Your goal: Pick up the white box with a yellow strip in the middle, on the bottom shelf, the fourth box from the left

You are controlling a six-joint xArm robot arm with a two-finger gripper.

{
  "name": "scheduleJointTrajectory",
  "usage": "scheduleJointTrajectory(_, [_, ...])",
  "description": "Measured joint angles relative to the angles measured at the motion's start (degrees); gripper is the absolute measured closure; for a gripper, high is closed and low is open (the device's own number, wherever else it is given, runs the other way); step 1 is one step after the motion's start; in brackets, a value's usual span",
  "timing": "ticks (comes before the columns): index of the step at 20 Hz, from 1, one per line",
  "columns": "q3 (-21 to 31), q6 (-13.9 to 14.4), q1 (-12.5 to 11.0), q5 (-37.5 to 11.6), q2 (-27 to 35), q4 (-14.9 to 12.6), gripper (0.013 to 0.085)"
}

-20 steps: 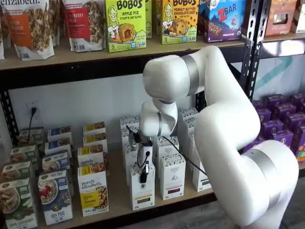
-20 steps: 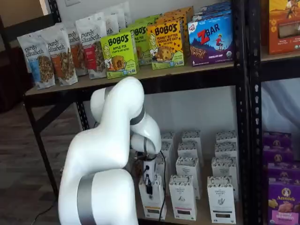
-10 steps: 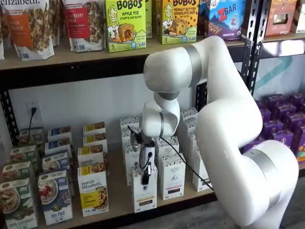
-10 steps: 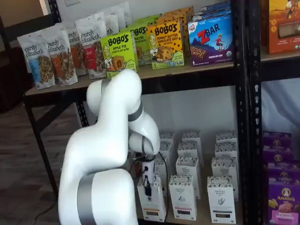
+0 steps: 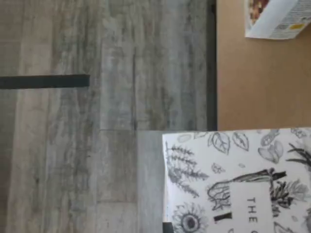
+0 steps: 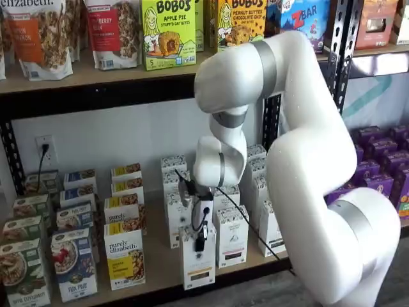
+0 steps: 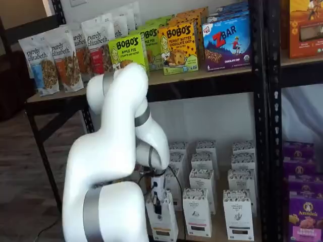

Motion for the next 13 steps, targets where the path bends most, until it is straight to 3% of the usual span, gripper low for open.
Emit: scheduleJointTrajectory(13, [17.50,-5.03,3.47,-6.35,-11.66,7.93,0.0530])
